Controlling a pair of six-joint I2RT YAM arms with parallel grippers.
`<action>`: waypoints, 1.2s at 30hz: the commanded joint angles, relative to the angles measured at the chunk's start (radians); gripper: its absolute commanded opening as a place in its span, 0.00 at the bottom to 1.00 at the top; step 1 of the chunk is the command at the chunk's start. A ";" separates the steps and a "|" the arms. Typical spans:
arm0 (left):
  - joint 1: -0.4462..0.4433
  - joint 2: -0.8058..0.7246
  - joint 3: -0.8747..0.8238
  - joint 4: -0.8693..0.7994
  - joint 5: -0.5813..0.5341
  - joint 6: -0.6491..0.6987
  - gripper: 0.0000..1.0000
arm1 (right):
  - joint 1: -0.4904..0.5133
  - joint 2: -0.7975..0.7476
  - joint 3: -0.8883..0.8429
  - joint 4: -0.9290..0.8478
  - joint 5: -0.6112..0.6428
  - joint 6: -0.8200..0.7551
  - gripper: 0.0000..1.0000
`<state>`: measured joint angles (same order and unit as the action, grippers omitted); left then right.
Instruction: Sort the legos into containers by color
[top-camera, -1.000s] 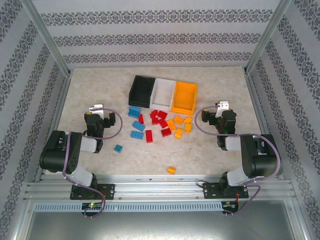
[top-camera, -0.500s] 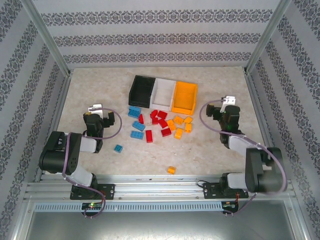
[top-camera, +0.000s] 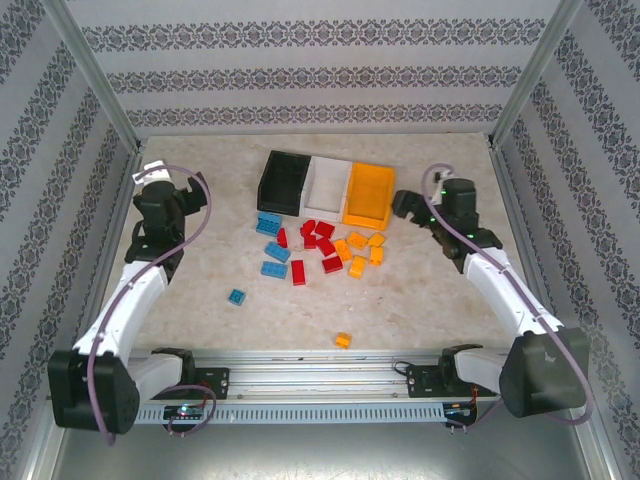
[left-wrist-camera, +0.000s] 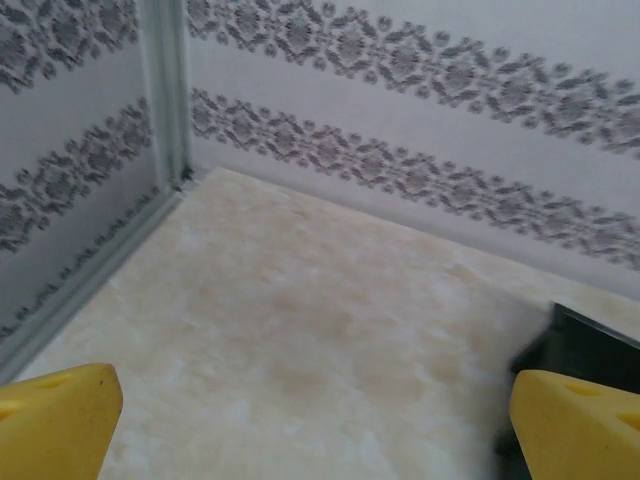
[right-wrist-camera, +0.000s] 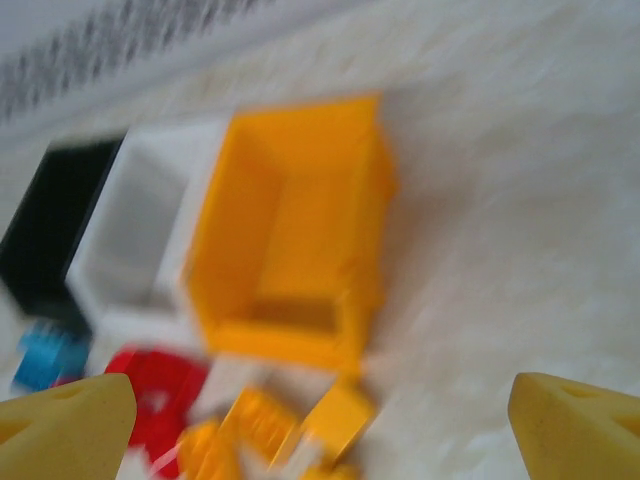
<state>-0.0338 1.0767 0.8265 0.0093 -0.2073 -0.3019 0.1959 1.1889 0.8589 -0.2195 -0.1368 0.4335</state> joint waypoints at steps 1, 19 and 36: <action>-0.019 -0.035 0.039 -0.369 0.240 -0.105 1.00 | 0.154 -0.034 0.065 -0.291 -0.065 -0.062 0.96; -0.293 -0.151 -0.034 -0.719 0.710 0.025 1.00 | 0.925 0.064 -0.094 -0.479 0.078 0.063 0.83; -0.293 -0.203 -0.094 -0.680 0.712 0.040 1.00 | 1.050 0.233 -0.061 -0.457 0.175 0.079 0.73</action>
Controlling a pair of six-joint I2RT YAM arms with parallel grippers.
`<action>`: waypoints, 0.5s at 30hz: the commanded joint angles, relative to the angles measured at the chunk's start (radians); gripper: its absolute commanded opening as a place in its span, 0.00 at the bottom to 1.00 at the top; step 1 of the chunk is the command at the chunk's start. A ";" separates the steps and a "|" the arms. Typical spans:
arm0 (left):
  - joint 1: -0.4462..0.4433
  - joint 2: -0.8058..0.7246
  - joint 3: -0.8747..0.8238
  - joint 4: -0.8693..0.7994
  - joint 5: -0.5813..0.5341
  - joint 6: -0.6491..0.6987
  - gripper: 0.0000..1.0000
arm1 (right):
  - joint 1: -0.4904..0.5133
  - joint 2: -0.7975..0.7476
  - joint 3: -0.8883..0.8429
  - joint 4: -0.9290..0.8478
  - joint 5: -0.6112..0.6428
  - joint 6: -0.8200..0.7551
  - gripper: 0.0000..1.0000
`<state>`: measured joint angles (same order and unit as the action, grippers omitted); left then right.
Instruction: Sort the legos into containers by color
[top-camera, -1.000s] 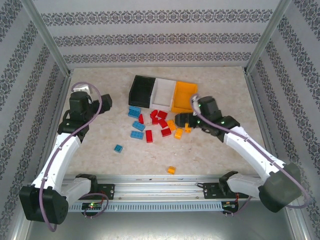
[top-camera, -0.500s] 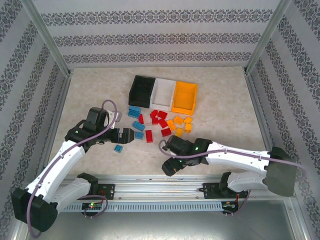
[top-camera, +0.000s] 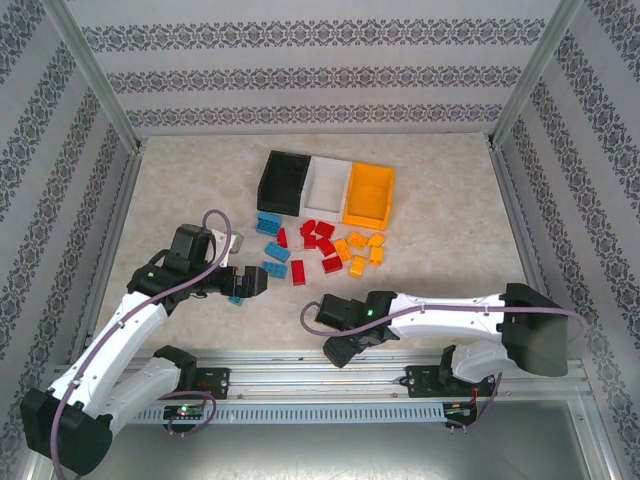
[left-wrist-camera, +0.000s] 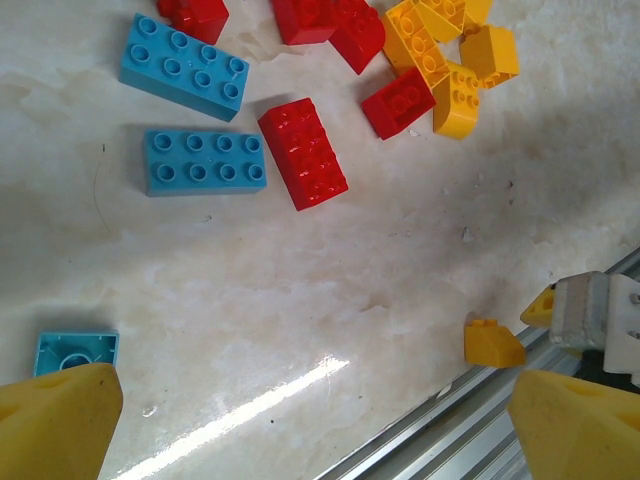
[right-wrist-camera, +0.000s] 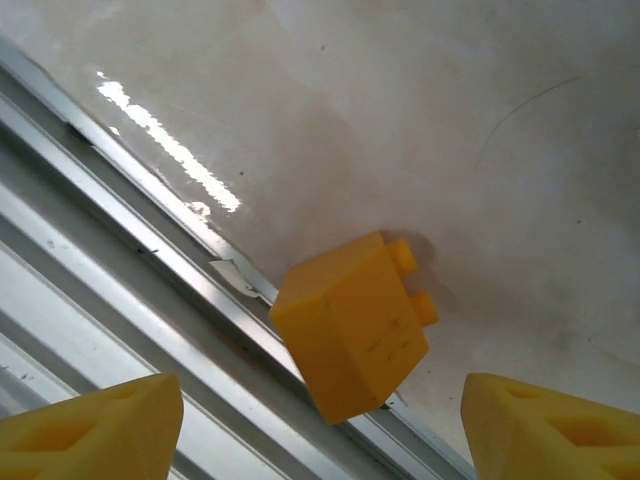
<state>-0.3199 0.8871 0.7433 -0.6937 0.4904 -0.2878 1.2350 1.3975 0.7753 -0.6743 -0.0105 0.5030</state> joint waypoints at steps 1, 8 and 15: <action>-0.006 -0.014 -0.013 0.025 0.016 0.026 1.00 | 0.011 0.035 0.022 0.000 0.054 0.008 0.72; -0.005 -0.015 -0.014 0.031 0.019 0.026 1.00 | 0.008 0.069 0.017 0.019 0.106 0.024 0.63; -0.007 -0.017 -0.016 0.033 0.019 0.024 1.00 | -0.025 0.082 0.002 0.062 0.117 0.029 0.55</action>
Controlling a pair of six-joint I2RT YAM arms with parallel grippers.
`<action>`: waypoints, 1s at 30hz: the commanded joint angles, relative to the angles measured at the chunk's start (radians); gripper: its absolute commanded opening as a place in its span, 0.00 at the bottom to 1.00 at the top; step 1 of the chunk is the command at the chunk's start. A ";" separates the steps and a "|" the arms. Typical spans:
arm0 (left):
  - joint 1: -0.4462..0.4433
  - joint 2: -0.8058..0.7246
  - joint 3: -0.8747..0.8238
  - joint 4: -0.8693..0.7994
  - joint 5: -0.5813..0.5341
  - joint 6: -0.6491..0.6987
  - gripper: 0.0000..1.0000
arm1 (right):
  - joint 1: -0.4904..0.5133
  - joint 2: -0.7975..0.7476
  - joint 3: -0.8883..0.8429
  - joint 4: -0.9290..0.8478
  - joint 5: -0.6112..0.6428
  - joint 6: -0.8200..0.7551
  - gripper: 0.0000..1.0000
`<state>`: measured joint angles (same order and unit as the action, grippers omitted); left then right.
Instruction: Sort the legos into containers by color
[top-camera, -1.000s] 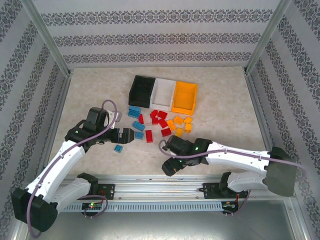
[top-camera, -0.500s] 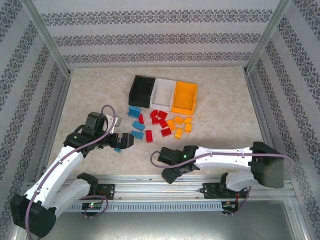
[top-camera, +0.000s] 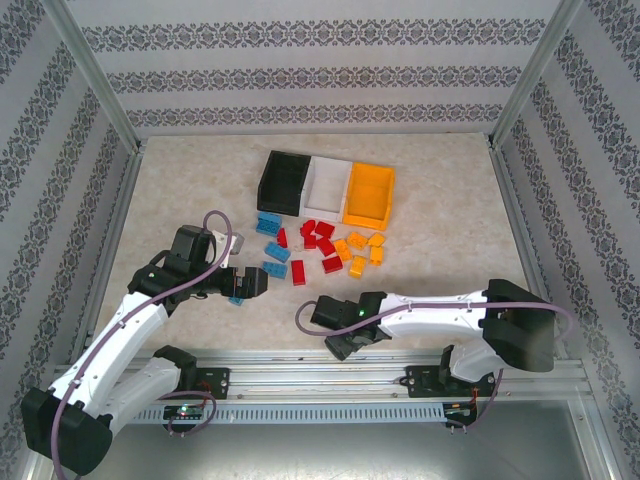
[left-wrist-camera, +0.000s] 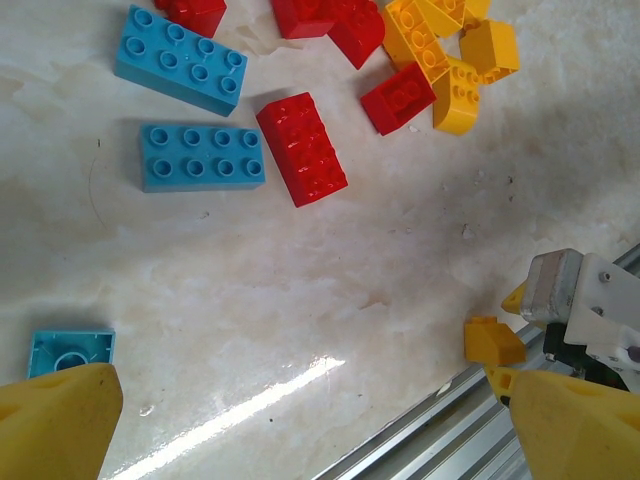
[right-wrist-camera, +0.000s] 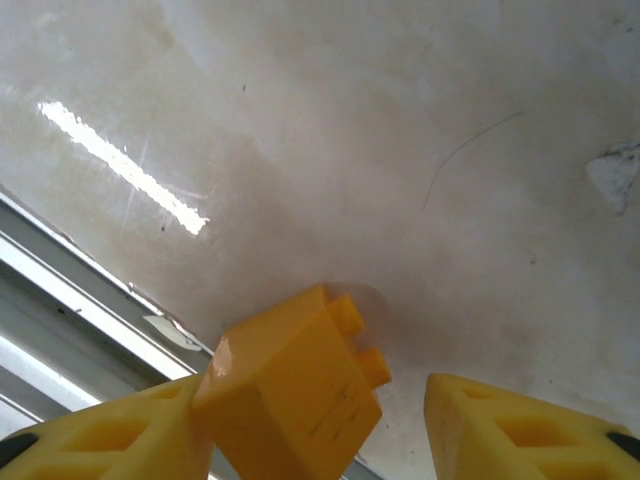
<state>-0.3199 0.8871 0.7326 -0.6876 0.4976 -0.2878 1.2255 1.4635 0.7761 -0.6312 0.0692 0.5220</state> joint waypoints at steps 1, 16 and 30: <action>-0.006 -0.018 -0.005 0.026 0.012 0.025 1.00 | -0.020 0.019 0.000 0.023 0.038 0.010 0.53; -0.007 -0.020 -0.005 0.025 0.004 0.022 1.00 | -0.048 -0.032 -0.005 0.003 0.076 0.047 0.31; -0.009 -0.043 -0.008 0.028 0.003 0.025 1.00 | -0.238 -0.261 -0.008 -0.004 0.010 0.086 0.30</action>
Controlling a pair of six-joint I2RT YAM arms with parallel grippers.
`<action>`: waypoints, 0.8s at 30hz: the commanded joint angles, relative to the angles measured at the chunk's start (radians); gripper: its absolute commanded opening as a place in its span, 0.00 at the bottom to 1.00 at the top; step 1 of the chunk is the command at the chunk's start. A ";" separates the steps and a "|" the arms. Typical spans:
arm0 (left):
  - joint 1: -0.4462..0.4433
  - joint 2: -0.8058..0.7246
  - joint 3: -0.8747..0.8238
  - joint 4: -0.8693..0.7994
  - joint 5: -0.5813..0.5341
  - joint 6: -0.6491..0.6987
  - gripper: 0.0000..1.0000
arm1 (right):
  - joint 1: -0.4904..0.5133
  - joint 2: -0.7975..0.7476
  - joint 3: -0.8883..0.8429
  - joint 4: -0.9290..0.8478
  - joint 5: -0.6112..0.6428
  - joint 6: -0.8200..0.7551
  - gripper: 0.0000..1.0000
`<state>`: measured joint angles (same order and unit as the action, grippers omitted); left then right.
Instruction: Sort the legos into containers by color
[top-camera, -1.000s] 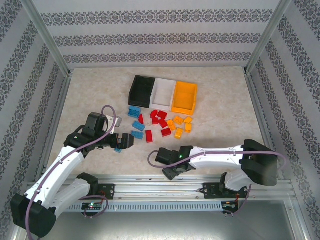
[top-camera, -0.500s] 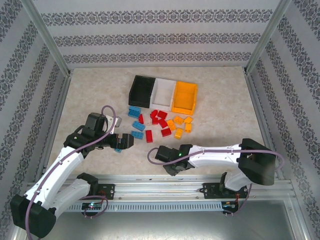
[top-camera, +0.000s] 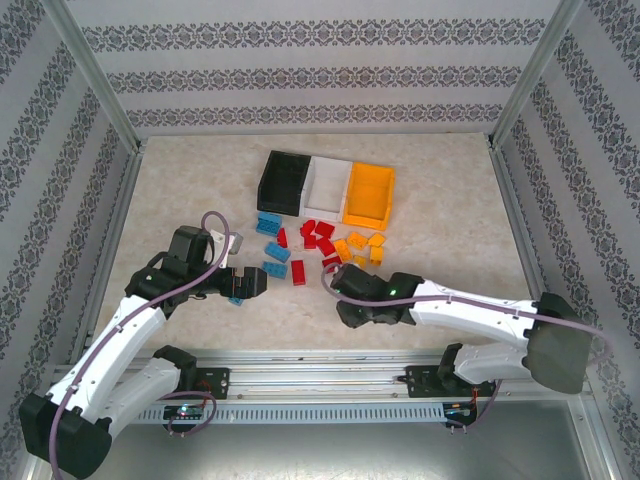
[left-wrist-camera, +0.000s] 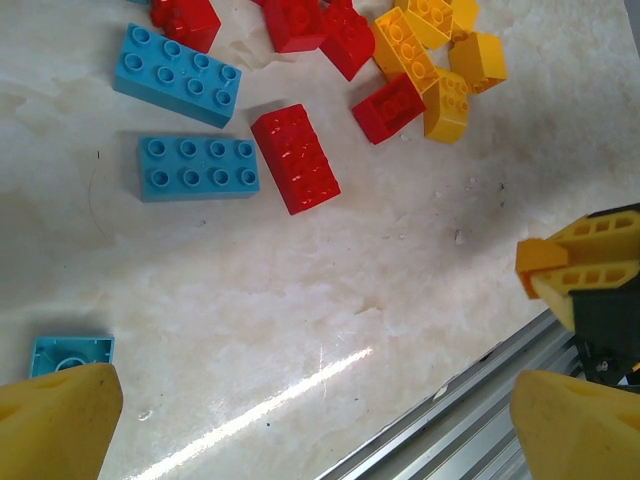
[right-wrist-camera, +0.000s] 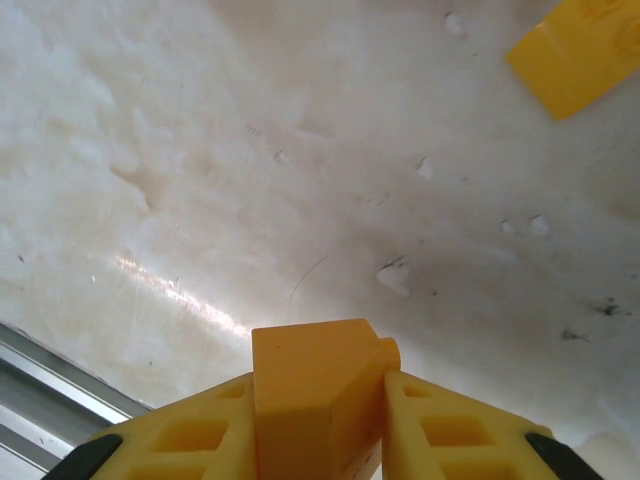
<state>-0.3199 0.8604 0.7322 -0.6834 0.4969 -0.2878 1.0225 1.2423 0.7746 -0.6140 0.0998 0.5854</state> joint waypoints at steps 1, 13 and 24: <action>-0.009 -0.017 -0.008 0.024 0.003 0.024 1.00 | -0.054 -0.054 -0.002 -0.025 -0.025 0.022 0.30; -0.013 -0.011 -0.011 0.032 0.017 0.025 1.00 | -0.462 -0.069 0.168 0.005 -0.178 -0.049 0.31; -0.014 0.019 -0.015 0.042 0.035 0.026 1.00 | -0.628 0.396 0.571 0.020 -0.161 -0.156 0.30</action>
<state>-0.3214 0.8814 0.7296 -0.6643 0.5167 -0.2878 0.4038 1.5578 1.2526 -0.5858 -0.0620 0.4858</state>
